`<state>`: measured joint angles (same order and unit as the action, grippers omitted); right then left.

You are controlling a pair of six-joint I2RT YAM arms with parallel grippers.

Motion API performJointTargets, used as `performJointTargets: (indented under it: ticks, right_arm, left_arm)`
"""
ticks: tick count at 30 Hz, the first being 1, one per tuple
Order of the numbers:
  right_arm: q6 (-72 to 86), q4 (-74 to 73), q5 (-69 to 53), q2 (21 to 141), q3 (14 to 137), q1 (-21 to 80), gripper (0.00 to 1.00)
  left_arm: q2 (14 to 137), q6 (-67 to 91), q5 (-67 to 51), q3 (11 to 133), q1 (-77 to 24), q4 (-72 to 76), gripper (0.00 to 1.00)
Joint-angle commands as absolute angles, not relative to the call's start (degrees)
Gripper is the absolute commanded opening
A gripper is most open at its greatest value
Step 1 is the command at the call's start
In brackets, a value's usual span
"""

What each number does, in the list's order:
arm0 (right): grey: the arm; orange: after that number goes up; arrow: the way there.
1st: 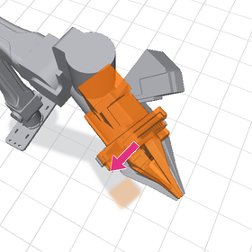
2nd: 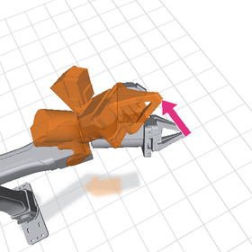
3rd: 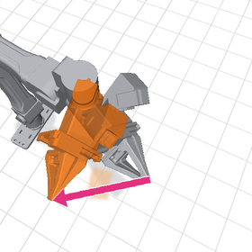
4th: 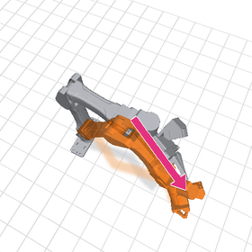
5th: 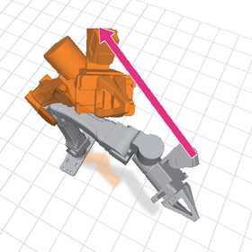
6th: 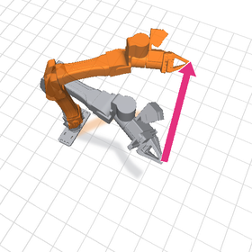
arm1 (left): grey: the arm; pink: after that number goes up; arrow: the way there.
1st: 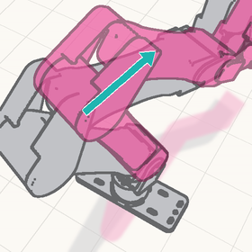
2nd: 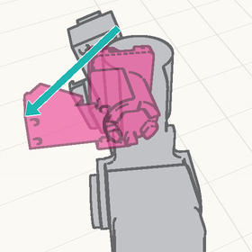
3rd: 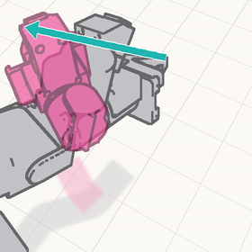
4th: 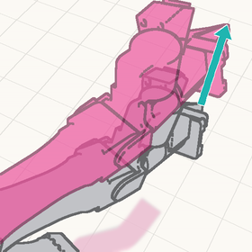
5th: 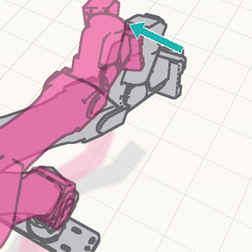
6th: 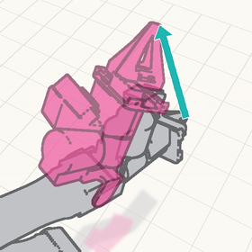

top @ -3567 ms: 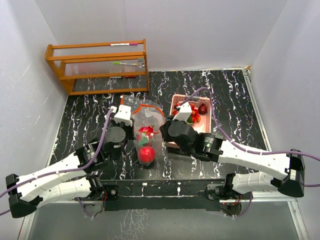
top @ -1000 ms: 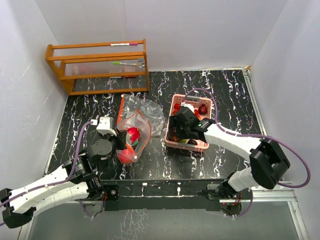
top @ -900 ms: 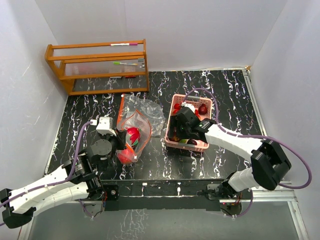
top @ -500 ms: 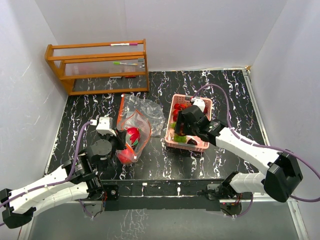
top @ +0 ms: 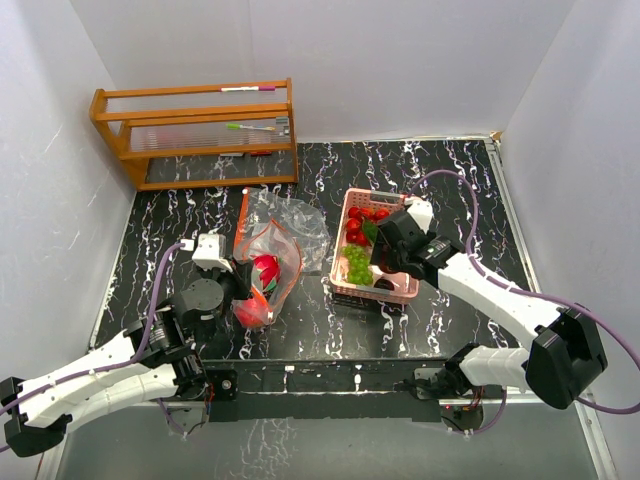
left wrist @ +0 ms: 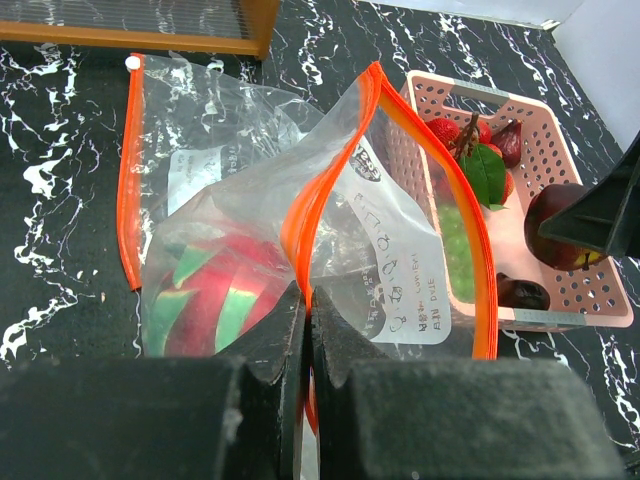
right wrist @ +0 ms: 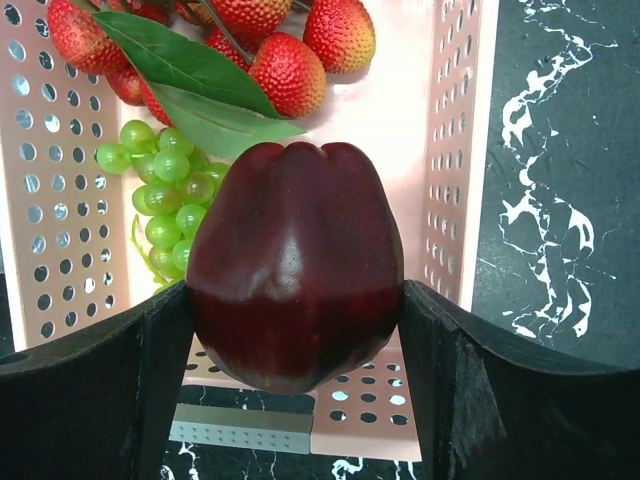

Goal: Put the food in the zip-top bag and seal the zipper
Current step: Pick up the fake fruit from the bin, then place the fake fruit in the zipper food storage bag.

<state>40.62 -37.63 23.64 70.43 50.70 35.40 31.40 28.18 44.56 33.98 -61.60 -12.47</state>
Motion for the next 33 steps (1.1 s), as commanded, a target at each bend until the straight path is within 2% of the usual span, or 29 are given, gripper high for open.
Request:
performJointTargets:
  ticks: [1, 8, 13, 17, 24, 33]
  right_arm:
    - [40.6, -36.6, 25.3, 69.8, 50.9, 34.8, 0.77]
    - [38.5, -32.4, 20.1, 66.5, 51.3, 34.7, 0.7]
    - [33.3, -22.1, 3.7, 60.3, 53.3, 34.8, 0.63]
    - [32.1, -18.8, -6.4, 60.3, 57.5, 36.9, 0.6]
    - [30.4, -14.7, 0.3, 66.8, 64.8, 51.5, 0.61]
    - [31.5, -7.1, -2.0, 72.7, 67.7, 55.2, 0.61]
  left_arm:
    - [31.2, 28.3, 45.5, 34.2, -61.4, -12.0, 0.0]
    - [31.0, 28.4, 45.6, 34.1, -61.4, -12.2, 0.0]
    - [31.3, 28.3, 45.6, 34.0, -61.4, -11.5, 0.0]
    - [32.1, 28.2, 45.3, 34.2, -61.4, -11.0, 0.0]
    - [33.4, 28.2, 44.5, 34.5, -61.5, -9.8, 0.0]
    - [32.8, 28.1, 44.7, 34.8, -61.4, -10.6, 0.0]
